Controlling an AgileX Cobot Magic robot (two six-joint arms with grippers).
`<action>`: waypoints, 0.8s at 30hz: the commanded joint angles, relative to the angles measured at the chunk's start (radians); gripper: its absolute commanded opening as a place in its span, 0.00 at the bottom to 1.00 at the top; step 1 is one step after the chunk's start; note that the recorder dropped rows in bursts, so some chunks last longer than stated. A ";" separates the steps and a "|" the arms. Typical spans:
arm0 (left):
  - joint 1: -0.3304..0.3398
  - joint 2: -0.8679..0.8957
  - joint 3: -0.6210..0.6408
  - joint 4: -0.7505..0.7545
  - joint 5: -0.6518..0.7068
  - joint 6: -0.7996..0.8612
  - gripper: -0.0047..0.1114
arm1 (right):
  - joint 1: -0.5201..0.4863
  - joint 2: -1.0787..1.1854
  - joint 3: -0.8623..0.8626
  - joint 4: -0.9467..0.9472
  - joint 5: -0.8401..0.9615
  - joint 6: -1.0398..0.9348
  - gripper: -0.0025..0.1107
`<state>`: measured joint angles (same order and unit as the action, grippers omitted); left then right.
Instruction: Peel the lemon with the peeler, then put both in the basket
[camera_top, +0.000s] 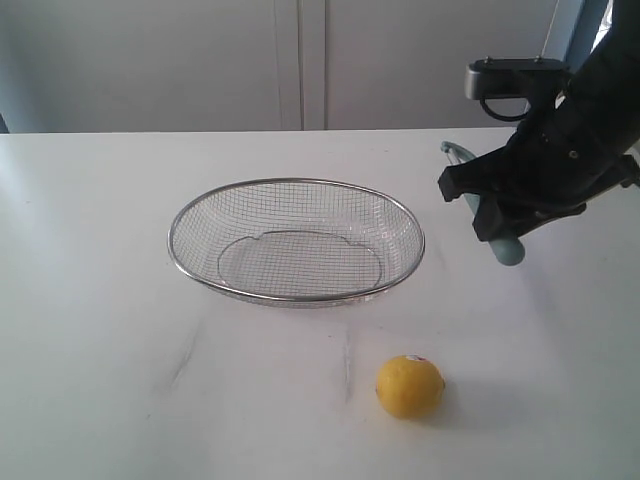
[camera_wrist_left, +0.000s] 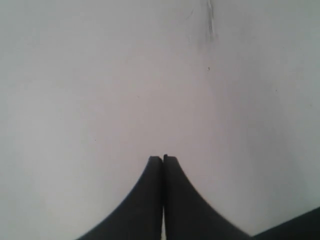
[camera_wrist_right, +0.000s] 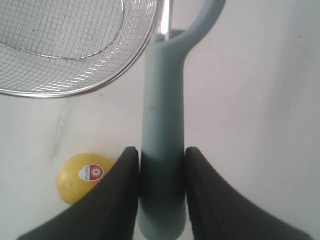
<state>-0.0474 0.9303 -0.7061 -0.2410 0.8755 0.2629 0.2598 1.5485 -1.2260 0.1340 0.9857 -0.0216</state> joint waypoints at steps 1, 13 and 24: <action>-0.037 0.025 -0.005 0.005 0.010 -0.009 0.04 | -0.001 -0.009 -0.009 0.000 0.006 -0.005 0.02; -0.152 0.107 -0.005 0.023 0.006 -0.031 0.04 | -0.001 -0.009 -0.009 0.000 0.057 -0.004 0.02; -0.349 0.250 -0.005 0.021 -0.091 -0.094 0.04 | -0.001 -0.009 -0.009 -0.017 0.068 -0.011 0.02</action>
<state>-0.3717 1.1653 -0.7061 -0.2132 0.7882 0.1861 0.2598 1.5485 -1.2260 0.1321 1.0629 -0.0237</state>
